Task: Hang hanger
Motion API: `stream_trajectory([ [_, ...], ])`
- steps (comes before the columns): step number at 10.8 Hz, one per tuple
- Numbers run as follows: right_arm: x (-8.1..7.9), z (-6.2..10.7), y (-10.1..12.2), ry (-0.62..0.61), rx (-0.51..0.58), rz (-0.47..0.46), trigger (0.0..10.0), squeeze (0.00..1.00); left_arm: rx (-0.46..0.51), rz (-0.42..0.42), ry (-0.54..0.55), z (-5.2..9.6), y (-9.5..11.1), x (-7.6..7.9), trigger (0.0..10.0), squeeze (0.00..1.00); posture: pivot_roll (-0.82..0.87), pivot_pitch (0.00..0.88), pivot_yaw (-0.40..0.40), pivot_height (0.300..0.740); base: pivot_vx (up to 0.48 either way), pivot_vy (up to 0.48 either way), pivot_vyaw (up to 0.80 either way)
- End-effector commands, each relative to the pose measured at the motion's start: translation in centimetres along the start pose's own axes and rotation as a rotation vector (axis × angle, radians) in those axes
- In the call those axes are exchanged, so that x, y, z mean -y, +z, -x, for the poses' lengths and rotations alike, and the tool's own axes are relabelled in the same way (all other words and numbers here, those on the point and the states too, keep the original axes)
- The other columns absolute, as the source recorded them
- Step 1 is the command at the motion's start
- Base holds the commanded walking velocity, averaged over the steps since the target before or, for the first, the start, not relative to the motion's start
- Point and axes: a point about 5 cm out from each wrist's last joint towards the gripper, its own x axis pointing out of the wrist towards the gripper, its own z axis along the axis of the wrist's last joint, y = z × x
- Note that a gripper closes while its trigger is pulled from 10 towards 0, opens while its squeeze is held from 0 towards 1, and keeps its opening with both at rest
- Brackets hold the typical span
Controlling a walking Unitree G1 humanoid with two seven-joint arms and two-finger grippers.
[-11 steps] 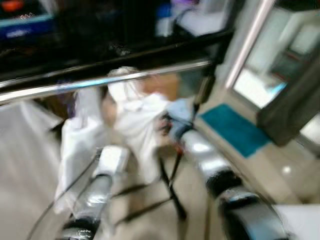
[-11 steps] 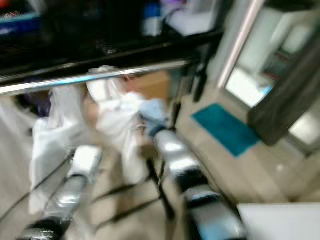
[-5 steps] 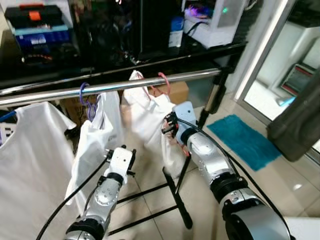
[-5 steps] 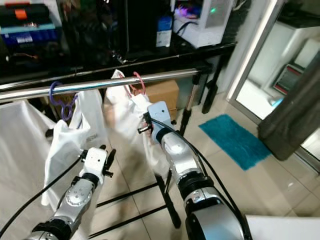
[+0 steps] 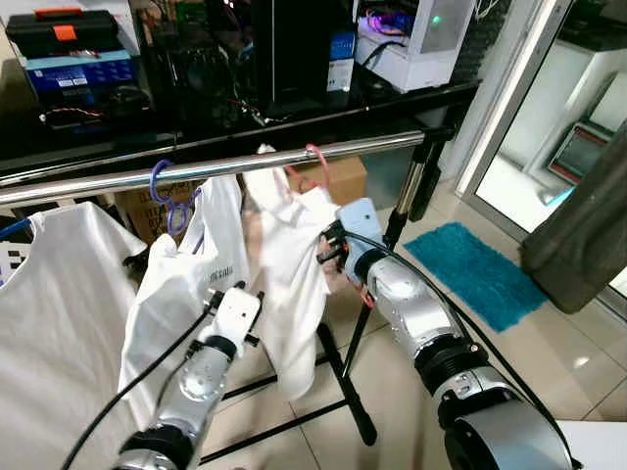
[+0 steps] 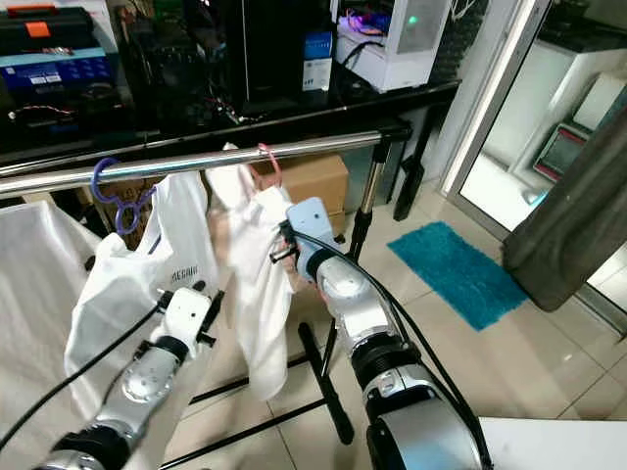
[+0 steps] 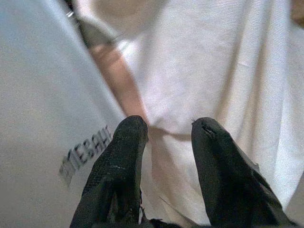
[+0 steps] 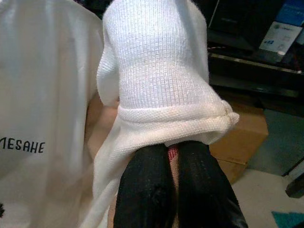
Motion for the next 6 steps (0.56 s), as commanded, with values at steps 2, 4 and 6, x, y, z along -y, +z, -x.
stream_trajectory([
  [2, -0.1, -0.4, 2.3, 0.029, 0.023, 0.037, 10.0, 0.0, 0.034, -0.116, -0.074, 0.2, 0.2, -0.1, 10.0, 0.0, 0.17, 0.035, -0.05, 0.74, 0.0, 0.0, 0.0],
  [4, 0.0, -0.3, 3.9, 0.028, 0.058, 0.024, 10.0, 0.0, 0.05, -0.158, -0.114, 0.3, 0.3, 0.5, 10.0, 0.0, 0.17, 0.033, -0.049, 0.74, 0.0, 0.0, 0.0],
  [6, 0.2, 0.1, 3.8, 0.047, -0.009, 0.056, 10.0, 0.0, 0.085, -0.256, -0.2, 0.5, 0.5, 1.9, 10.0, 0.0, 0.16, 0.033, -0.051, 0.74, 0.0, 0.0, 0.0],
])
